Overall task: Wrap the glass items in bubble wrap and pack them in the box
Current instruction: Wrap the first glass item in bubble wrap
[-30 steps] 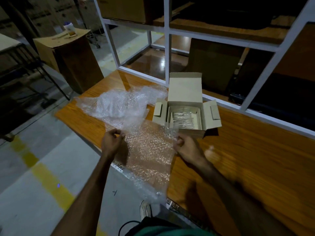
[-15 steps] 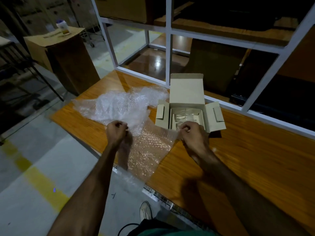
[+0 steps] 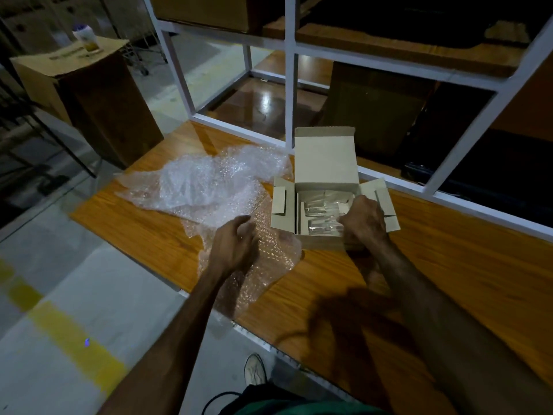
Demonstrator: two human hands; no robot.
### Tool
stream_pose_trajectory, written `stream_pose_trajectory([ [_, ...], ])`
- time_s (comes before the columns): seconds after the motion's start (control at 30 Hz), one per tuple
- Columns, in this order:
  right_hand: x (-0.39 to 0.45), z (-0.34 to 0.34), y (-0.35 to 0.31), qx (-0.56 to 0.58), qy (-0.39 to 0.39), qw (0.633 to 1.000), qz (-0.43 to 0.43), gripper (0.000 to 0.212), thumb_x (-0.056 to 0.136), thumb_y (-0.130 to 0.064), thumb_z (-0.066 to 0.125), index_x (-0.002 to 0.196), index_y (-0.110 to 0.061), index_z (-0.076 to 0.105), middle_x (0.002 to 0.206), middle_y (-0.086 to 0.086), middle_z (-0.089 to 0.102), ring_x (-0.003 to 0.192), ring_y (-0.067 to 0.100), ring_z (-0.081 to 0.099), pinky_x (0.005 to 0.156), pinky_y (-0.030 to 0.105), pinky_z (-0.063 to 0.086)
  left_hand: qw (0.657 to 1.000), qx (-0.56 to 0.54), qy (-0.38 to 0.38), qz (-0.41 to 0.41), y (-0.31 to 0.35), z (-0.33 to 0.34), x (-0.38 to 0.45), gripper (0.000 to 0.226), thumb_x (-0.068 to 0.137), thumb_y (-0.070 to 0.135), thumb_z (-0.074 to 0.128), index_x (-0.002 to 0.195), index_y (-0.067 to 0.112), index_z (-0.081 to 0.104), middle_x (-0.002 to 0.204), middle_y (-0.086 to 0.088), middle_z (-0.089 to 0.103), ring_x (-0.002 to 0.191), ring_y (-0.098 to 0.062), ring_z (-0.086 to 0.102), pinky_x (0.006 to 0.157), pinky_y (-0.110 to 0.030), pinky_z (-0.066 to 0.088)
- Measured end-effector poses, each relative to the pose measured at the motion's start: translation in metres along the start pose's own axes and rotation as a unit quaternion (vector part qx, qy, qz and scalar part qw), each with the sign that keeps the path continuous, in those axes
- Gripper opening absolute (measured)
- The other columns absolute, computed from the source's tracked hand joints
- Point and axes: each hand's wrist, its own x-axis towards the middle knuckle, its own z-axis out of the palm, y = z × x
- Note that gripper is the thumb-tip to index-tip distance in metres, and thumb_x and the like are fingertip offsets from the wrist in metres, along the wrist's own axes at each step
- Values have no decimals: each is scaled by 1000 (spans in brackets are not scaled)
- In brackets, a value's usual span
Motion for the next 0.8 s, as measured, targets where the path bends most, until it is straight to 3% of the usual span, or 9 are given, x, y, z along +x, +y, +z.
stream_pose_trajectory([
  [0.17,6,1,4,29,-85,995,49,26,88,-28,86,90,-9,69,80,7,74,70,21,72,60,30,54,999,-47,26,-5,11,12,-20,39,101,35,63,136,18,66,135,-2,70,117,-11,64,101,-40,56],
  [0.3,-1,0,7,86,-76,991,65,23,88,-28,85,97,-9,75,87,7,75,77,20,72,62,31,51,993,-70,99,-3,25,18,-30,29,103,24,62,130,20,71,129,1,72,116,-11,65,98,-44,58],
  [0.47,-17,-8,9,191,-54,980,27,3,93,-21,79,92,-20,76,100,-1,76,92,18,70,83,40,60,984,-51,152,81,56,20,-34,21,96,22,70,116,17,74,111,5,72,105,-16,62,82,-46,55],
  [0.57,-25,-17,8,200,-9,978,-55,14,96,-20,75,86,-29,71,100,-8,74,92,15,69,78,37,60,983,-57,143,98,78,24,-31,22,94,22,77,116,19,75,107,9,71,102,-13,60,78,-45,55],
  [0.7,-32,-32,6,215,7,953,-212,8,97,-19,74,96,-27,74,106,-10,64,95,4,61,81,28,55,990,-76,76,86,100,26,-21,45,90,41,76,130,23,70,125,9,70,116,-11,59,89,-49,56],
  [0.8,-40,-45,-1,223,-11,932,-286,7,96,-18,74,101,-20,78,108,-8,54,99,2,58,83,17,49,991,-115,40,56,118,21,-19,61,84,43,83,140,28,63,130,22,63,119,1,57,93,-38,56],
])
